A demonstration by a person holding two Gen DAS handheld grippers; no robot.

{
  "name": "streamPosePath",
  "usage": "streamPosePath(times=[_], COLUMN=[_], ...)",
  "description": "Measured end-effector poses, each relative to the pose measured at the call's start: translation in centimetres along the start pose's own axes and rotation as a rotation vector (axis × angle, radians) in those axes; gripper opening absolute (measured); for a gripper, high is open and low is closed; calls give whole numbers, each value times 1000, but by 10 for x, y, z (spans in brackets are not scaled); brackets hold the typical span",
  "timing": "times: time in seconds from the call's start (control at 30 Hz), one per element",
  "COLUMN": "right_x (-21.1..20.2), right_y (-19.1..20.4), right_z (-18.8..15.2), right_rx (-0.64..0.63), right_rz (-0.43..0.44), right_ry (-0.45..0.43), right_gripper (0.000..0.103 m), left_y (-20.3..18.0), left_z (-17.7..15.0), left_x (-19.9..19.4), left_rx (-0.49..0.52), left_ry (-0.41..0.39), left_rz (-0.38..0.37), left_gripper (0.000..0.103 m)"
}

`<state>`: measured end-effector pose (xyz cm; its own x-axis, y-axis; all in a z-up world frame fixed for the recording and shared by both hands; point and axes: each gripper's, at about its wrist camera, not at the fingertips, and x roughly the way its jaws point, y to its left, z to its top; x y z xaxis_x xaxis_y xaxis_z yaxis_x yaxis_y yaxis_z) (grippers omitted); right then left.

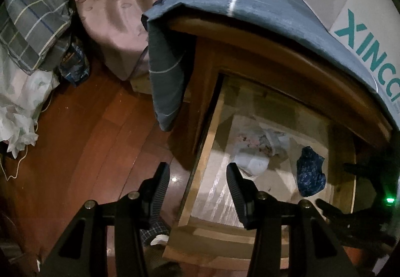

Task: Take underwear out of drawer
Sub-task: 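Move the empty right tool down into the drawer to the dark blue floral garment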

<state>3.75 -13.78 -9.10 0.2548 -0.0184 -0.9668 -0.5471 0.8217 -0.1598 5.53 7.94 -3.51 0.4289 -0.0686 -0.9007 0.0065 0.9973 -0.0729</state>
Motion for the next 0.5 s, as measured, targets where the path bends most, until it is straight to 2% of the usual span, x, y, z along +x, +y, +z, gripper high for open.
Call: streamPosePath(times=[0.07,0.2,0.5], right_x=[12,39,103], right_y=[5,14,8], right_z=[-2,-7,-21], right_rx=[-68,-134,-151], right_rz=[-29,-27,-79], right_ry=[-24,-16,31], right_gripper=[77,77,77], left_y=[0,-3,-7], left_z=[0,1,0], left_x=[1,3,4], left_rx=[1,18,28], left_ry=[10,21,30], left_rz=[-2,-15,-29], left_gripper=[48,48,48])
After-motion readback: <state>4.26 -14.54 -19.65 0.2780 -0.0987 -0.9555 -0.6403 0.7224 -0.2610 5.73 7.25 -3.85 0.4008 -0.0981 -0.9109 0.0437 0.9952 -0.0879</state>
